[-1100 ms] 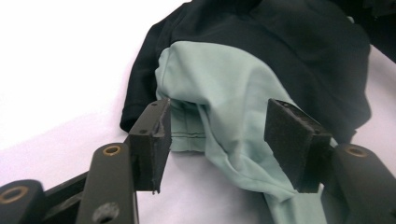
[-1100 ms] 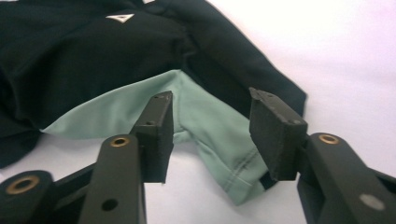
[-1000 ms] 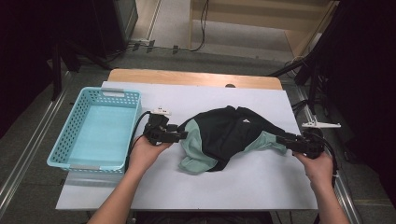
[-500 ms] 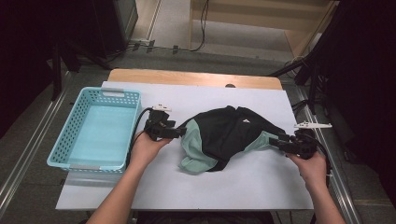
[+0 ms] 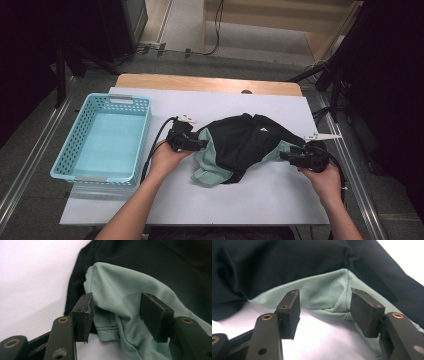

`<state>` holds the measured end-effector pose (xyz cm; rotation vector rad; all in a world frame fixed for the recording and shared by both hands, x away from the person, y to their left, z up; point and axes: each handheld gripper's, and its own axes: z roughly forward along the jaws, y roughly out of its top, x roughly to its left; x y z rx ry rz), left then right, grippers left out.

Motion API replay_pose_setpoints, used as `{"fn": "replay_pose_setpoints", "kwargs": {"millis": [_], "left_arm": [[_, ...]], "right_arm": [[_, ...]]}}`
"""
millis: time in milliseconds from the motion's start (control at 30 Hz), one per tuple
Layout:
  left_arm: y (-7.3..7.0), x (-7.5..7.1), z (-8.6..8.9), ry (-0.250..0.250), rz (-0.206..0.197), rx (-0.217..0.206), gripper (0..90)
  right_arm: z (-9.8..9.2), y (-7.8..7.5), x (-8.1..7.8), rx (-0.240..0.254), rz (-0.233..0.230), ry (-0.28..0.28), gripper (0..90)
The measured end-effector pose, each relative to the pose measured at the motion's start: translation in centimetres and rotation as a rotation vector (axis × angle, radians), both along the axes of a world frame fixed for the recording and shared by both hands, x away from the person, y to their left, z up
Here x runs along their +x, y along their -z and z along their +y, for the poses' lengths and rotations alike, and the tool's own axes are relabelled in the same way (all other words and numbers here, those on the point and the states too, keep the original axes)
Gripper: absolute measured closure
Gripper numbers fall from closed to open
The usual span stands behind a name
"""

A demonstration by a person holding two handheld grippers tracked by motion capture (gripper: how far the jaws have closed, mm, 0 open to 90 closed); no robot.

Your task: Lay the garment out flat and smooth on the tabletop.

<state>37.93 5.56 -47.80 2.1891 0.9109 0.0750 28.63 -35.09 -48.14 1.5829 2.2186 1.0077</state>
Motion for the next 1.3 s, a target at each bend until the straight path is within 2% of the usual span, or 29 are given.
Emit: {"fn": "replay_pose_setpoints", "kwargs": {"millis": [200,267,333,433,533,600,667,733,833,1033,1300], "left_arm": [[0.3,0.0,-0.5,0.012,0.009,-0.012,54.3],[0.4,0.0,-0.6,0.023,0.021,-0.024,59.9],[0.5,0.0,-0.9,0.038,0.055,-0.045,69.2],[0.8,-0.1,-1.3,0.062,0.097,-0.047,78.7],[1.1,-0.3,-1.8,0.091,0.136,-0.038,85.1],[1.2,-0.6,-2.3,0.123,0.139,-0.021,86.2],[1.1,-0.9,-2.6,0.139,0.134,-0.017,86.5],[0.9,-1.1,-2.7,0.151,0.134,-0.022,87.0],[0.5,-1.6,-2.5,0.164,0.134,-0.030,87.1],[-0.4,-3.0,-1.7,0.184,0.129,-0.038,87.0],[-1.5,-4.4,-0.6,0.175,0.125,-0.068,87.0]], "right_arm": [[0.7,0.7,0.2,0.022,0.013,-0.004,42.3],[1.1,1.0,0.4,0.012,0.019,-0.015,43.6],[1.5,1.4,0.7,0.011,0.026,-0.025,46.1],[1.9,1.9,1.1,0.004,0.043,-0.041,54.8],[2.0,2.3,1.4,0.002,0.070,-0.044,69.0],[2.2,2.5,1.6,-0.008,0.101,-0.047,78.1],[2.4,2.6,1.6,-0.044,0.112,-0.051,83.0],[2.3,2.4,1.7,-0.011,0.141,-0.036,86.3],[2.2,2.2,1.7,0.007,0.175,-0.020,87.3],[1.9,2.0,1.5,0.055,0.222,-0.026,88.0],[2.0,0.5,0.0,0.060,0.204,-0.067,88.0]]}}
